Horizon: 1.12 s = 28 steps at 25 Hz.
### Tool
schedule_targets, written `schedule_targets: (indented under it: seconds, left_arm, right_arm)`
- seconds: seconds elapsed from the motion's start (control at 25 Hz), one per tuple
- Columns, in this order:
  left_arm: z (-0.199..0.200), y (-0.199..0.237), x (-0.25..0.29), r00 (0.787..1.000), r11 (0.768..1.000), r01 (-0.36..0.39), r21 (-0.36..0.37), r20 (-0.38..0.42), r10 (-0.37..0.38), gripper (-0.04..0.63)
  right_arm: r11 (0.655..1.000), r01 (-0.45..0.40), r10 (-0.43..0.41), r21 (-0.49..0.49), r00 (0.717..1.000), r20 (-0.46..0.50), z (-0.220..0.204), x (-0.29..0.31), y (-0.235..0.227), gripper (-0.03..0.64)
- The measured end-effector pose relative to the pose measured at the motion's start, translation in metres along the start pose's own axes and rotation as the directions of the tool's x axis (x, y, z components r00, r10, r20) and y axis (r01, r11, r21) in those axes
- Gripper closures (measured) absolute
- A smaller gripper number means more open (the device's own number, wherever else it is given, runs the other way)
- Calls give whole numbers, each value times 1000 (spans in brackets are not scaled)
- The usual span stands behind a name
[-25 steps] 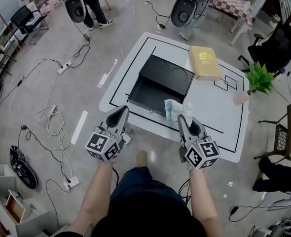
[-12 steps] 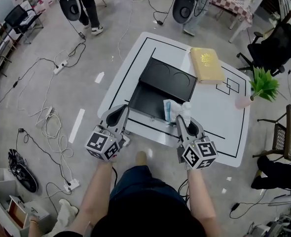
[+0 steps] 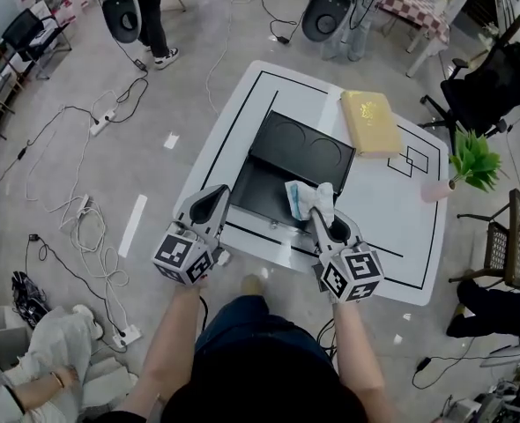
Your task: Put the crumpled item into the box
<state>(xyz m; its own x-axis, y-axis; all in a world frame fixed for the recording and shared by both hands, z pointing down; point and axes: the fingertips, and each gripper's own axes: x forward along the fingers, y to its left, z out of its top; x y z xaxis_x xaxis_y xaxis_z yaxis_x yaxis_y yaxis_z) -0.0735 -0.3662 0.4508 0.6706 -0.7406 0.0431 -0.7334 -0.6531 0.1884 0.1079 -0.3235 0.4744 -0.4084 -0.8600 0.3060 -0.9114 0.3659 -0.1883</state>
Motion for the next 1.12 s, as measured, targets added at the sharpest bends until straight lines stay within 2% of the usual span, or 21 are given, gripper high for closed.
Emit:
schedule_targets:
  seconds: [0.68, 1.12]
  left_arm:
    - [-17, 23, 21, 1000, 1000, 1, -17, -22, -1, 594]
    - [-24, 32, 20, 999, 999, -31, -35, -22, 30, 594]
  right_arm:
    - [993, -42, 19, -114, 981, -193, -18, 45, 4, 551]
    - [977, -110, 49, -180, 947, -316, -31, 64, 14, 548]
